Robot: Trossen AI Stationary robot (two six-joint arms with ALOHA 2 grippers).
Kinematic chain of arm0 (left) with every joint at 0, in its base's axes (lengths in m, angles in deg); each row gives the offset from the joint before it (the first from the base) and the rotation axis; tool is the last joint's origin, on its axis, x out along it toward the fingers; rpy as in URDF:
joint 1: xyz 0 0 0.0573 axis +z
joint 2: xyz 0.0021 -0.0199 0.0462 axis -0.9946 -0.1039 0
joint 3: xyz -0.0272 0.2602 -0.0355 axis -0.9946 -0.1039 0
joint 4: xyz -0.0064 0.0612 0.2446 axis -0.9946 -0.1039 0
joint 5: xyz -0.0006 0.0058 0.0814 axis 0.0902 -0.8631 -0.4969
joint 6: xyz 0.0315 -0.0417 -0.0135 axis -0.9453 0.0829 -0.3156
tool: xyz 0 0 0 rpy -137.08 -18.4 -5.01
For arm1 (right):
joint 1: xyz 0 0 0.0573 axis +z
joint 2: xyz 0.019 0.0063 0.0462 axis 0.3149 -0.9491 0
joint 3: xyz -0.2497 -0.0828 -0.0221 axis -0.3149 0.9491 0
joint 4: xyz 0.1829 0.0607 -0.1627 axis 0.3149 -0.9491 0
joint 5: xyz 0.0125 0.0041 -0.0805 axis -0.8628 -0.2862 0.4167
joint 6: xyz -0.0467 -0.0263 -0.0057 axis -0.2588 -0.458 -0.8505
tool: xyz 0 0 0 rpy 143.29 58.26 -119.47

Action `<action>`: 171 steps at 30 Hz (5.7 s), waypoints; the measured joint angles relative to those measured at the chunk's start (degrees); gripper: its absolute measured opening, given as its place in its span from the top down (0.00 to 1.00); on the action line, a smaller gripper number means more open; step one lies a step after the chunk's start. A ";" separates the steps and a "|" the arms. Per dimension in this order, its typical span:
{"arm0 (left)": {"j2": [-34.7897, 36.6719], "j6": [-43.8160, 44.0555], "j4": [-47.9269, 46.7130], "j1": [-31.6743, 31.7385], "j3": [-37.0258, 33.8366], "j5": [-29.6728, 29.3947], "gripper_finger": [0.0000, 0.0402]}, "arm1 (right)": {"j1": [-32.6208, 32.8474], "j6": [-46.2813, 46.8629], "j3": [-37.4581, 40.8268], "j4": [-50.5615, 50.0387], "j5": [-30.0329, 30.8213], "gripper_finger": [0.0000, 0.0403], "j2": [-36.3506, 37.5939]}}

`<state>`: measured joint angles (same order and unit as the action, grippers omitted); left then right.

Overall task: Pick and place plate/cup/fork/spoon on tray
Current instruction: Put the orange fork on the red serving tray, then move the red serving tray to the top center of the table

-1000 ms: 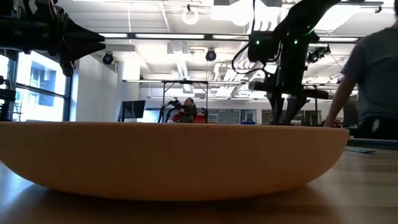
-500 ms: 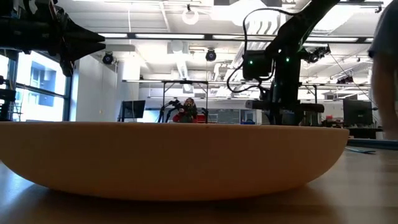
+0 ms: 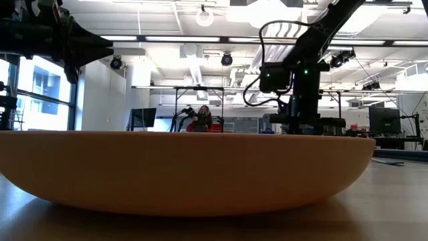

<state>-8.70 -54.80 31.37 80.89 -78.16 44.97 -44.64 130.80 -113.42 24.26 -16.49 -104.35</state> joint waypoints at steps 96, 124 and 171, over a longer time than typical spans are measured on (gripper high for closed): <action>-0.01 -6.51 -7.87 0.00 -0.02 0.57 0.81 | 9.06 9.72 -34.32 4.06 3.91 1.00 -18.93; 0.01 -6.51 -7.89 0.01 -0.02 0.55 0.81 | 8.30 11.74 -34.29 0.37 2.97 1.00 -22.64; -0.01 -6.03 -9.11 0.01 -0.02 0.57 0.81 | 7.90 7.65 -34.29 -5.88 7.70 0.91 -20.40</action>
<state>-8.71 -60.83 22.26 80.90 -78.18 45.54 -36.75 138.45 -147.72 18.38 -8.78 -124.75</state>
